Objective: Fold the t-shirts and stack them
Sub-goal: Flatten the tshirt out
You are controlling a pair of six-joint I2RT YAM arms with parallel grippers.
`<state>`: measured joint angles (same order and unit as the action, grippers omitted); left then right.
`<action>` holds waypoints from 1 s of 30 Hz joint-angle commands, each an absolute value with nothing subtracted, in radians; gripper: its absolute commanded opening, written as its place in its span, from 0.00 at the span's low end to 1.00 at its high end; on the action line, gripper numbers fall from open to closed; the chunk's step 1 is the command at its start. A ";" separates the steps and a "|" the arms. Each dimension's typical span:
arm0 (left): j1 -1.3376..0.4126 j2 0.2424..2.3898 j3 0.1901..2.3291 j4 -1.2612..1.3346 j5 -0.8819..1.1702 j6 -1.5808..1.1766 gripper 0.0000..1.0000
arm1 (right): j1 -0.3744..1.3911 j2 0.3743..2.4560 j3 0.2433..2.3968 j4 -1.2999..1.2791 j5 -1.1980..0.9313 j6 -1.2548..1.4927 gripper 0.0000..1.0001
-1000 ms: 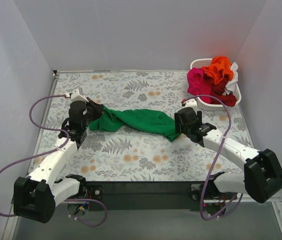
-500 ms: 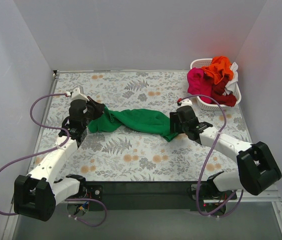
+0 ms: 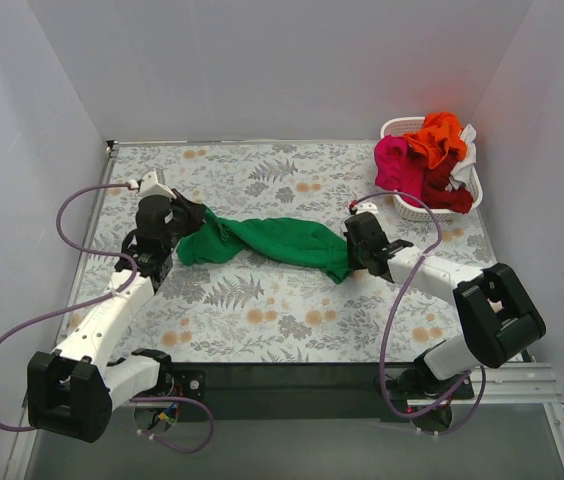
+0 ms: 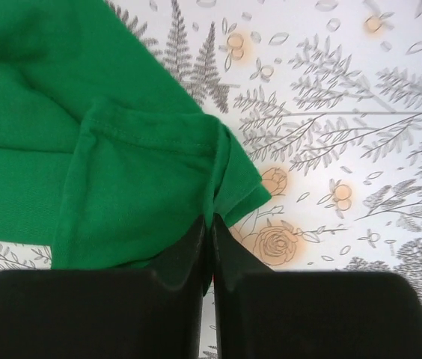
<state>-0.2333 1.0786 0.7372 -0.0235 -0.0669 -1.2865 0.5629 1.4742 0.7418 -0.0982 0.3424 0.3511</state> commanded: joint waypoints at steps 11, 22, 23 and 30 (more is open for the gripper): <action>-0.109 1.060 1.074 -0.109 -0.170 -1.206 0.00 | 0.502 1.120 0.965 -0.244 0.698 0.180 0.01; -0.080 1.023 1.147 -0.175 -0.308 -1.155 0.00 | 0.442 0.983 1.032 -0.290 0.792 0.112 0.01; -0.077 1.022 1.146 -0.176 -0.314 -1.154 0.00 | 0.439 0.989 1.023 -0.290 0.769 0.117 0.01; -0.077 1.015 1.045 -0.176 -0.316 -1.179 0.00 | 0.437 1.052 0.908 -0.295 0.684 0.207 0.17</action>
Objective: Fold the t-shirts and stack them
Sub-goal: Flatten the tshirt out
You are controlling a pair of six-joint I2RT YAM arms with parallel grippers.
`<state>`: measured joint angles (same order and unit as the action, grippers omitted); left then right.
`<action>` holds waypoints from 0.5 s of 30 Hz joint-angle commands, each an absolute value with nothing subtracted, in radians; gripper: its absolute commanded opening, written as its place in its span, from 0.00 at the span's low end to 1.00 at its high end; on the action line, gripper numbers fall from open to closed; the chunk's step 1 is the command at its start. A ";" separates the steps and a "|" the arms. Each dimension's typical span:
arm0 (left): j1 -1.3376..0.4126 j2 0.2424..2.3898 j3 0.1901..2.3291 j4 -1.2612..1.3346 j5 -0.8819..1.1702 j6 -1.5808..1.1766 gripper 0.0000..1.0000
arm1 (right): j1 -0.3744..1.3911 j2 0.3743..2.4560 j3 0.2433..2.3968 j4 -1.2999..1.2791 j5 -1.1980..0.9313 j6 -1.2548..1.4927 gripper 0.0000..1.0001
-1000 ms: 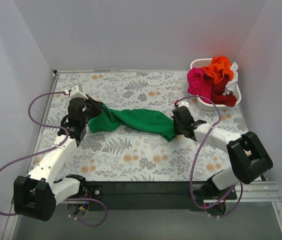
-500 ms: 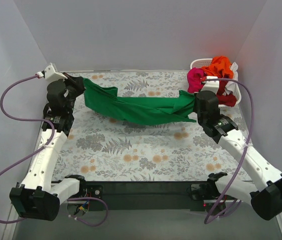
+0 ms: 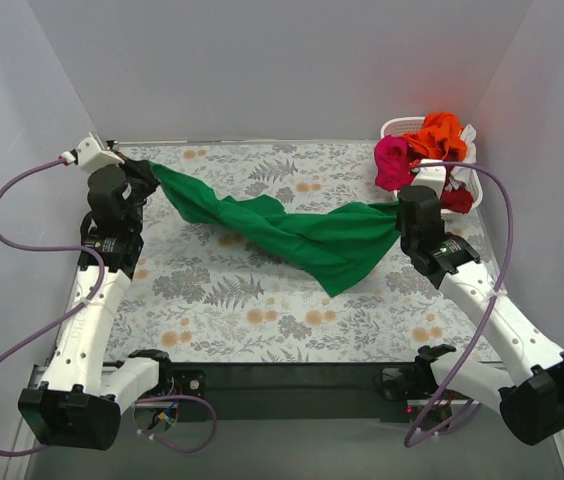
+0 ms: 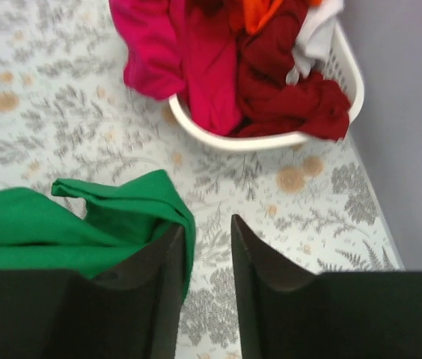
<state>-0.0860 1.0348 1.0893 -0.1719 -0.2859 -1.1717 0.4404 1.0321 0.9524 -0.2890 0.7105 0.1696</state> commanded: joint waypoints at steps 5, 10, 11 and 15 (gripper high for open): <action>-0.077 1.066 0.895 -0.107 -0.272 -1.219 0.00 | 0.443 1.091 0.856 -0.288 0.539 0.262 0.51; -0.077 1.095 0.781 -0.012 -0.241 -1.235 0.00 | 0.518 1.127 0.795 -0.226 0.473 0.290 0.51; -0.077 1.101 0.769 -0.008 -0.242 -1.232 0.00 | 0.546 1.134 0.787 -0.218 0.436 0.298 0.51; -0.077 1.129 0.750 -0.006 -0.241 -1.224 0.00 | 0.669 1.150 0.726 -0.215 0.527 0.353 0.53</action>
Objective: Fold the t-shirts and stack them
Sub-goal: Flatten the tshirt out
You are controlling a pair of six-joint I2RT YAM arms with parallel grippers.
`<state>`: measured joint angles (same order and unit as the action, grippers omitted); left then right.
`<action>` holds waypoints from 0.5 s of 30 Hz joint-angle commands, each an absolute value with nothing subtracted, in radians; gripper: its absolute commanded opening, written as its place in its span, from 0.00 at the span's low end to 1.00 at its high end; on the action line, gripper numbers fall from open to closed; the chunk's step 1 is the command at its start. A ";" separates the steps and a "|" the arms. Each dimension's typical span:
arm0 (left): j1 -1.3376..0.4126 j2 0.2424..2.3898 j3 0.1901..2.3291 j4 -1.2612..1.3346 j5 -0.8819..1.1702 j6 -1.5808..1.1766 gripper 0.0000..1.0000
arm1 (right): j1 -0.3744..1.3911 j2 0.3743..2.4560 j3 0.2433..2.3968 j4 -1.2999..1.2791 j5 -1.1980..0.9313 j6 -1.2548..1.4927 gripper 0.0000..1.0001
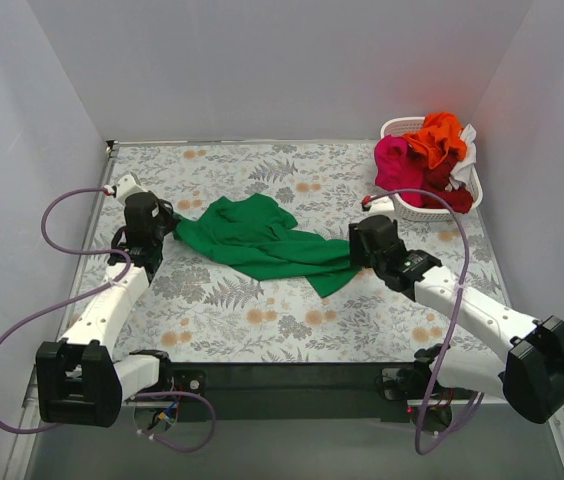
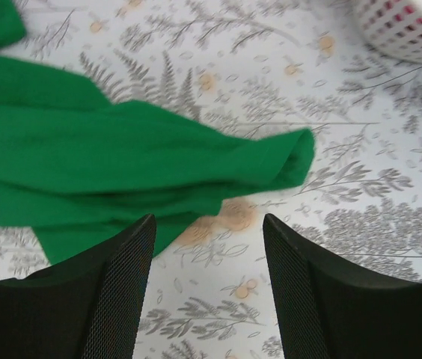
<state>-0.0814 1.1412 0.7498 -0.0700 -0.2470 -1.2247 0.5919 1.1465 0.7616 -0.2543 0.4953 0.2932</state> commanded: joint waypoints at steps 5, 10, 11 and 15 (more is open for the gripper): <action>-0.077 1.164 0.735 0.043 -0.213 -1.213 0.00 | 0.733 1.137 0.670 -0.212 0.464 0.396 0.55; -0.077 1.189 0.716 0.060 -0.219 -1.204 0.00 | 0.787 1.189 0.634 -0.152 0.373 0.399 0.53; -0.077 1.189 0.716 0.061 -0.218 -1.203 0.00 | 0.795 1.203 0.627 -0.128 0.350 0.399 0.52; -0.077 1.195 0.718 0.061 -0.209 -1.201 0.00 | 0.819 1.258 0.624 -0.078 0.305 0.397 0.51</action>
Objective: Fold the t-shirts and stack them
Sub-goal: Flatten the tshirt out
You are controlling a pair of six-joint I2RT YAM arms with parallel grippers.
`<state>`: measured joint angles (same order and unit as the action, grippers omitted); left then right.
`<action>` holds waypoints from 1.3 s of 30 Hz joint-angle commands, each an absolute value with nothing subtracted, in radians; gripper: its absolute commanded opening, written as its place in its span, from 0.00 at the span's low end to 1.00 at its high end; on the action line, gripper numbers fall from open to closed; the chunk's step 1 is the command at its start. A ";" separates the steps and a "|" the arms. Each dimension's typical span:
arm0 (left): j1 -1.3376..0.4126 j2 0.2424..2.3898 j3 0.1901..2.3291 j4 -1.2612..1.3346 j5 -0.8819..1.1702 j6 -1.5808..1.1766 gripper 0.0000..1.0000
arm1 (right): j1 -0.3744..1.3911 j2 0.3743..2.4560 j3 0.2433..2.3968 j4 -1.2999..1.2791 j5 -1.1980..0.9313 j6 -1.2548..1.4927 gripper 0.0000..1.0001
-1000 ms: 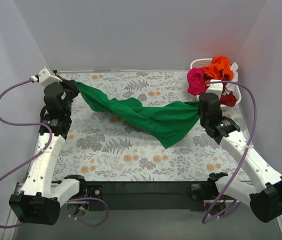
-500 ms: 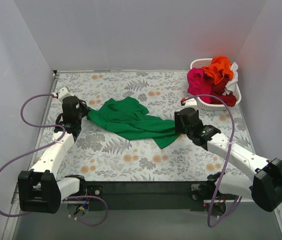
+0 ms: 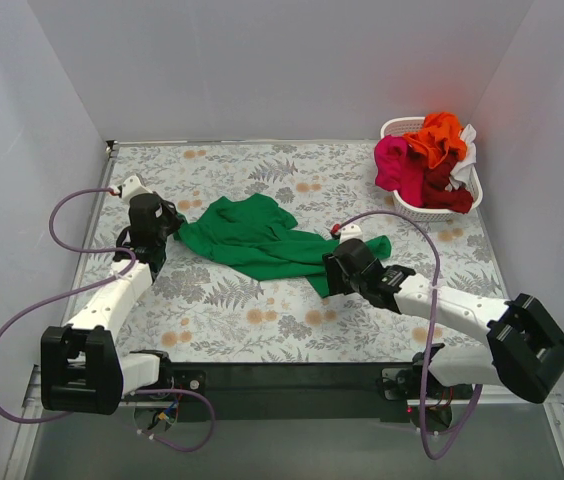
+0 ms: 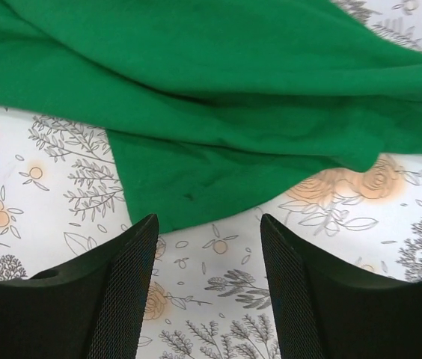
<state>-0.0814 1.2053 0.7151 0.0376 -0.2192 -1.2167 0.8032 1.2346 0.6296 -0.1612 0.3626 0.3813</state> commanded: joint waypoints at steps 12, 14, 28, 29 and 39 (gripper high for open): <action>-0.077 1.226 0.718 0.075 -0.207 -1.195 0.00 | 0.859 1.405 0.653 -0.023 0.210 0.385 0.51; -0.077 1.229 0.716 0.075 -0.206 -1.195 0.00 | 0.859 1.419 0.655 -0.023 0.204 0.387 0.51; -0.077 1.197 0.744 0.077 -0.198 -1.200 0.00 | 0.861 1.405 0.710 -0.170 0.314 0.351 0.01; -0.077 1.186 0.756 0.071 -0.198 -1.206 0.00 | 0.859 1.381 0.724 -0.190 0.365 0.344 0.01; -0.077 1.147 1.092 -0.030 -0.057 -1.238 0.00 | 0.848 1.092 1.027 -0.284 0.652 0.138 0.01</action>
